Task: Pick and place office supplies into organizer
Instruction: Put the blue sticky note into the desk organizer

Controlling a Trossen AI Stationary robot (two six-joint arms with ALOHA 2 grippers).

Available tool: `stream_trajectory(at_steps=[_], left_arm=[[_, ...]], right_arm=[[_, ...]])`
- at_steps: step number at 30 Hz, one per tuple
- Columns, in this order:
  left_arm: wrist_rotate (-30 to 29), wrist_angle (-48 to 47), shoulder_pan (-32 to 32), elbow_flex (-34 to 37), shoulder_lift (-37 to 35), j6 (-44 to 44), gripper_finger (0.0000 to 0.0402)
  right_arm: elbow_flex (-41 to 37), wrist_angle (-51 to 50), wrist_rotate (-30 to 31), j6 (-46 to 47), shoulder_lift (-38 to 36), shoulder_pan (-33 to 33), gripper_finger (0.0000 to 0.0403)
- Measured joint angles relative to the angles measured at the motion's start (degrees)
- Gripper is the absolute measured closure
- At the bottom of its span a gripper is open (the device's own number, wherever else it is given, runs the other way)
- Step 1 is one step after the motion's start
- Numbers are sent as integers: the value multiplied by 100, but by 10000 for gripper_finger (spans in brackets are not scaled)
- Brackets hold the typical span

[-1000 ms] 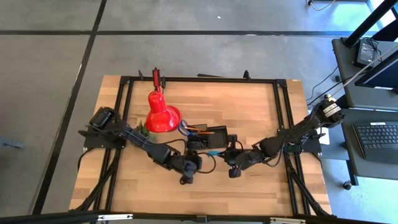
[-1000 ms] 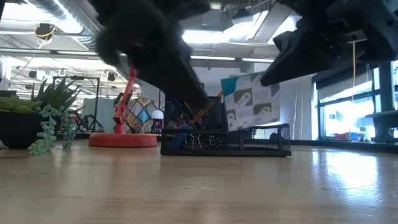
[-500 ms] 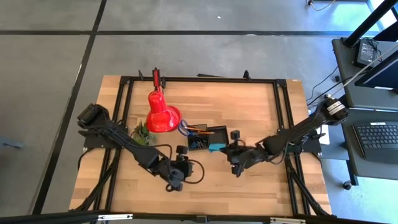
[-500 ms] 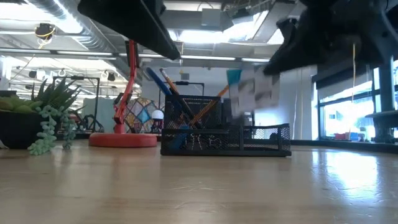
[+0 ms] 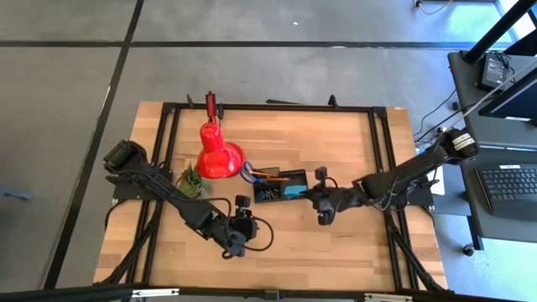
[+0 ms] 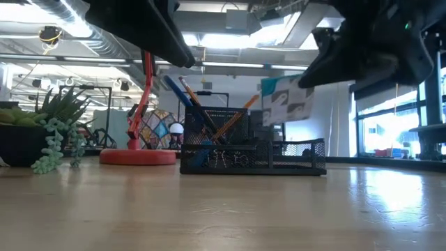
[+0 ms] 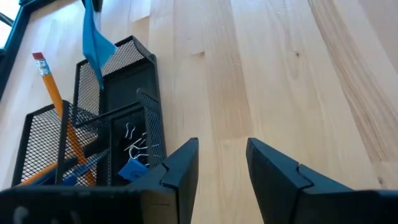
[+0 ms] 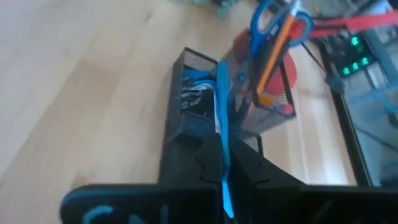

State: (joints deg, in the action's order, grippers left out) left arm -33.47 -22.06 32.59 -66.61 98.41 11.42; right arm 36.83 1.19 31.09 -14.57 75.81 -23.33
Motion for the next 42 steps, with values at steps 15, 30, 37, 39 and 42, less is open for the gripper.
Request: stream_trajectory(at_steps=[15,30,37,39,42], left_arm=[[-302,-46,-81,0,0,151,272],[-302,-46,-276,2,0,150,272],[-302,-46,-287,2,0,151,272],[-302,-46,-287,2,0,149,272],[-299,-46,-305,2,0,151,272]], right_arm=[[-1175,1805,-1375,-789,4,1170,396],[-1291,2255,-2371,-1090,431,1989,394],[-1293,2678,-2369,-1156,971,2088,395],[-1282,2697,-2367,-1146,1052,2091,393],[-1267,2715,-2366,-1125,1084,2091,386]])
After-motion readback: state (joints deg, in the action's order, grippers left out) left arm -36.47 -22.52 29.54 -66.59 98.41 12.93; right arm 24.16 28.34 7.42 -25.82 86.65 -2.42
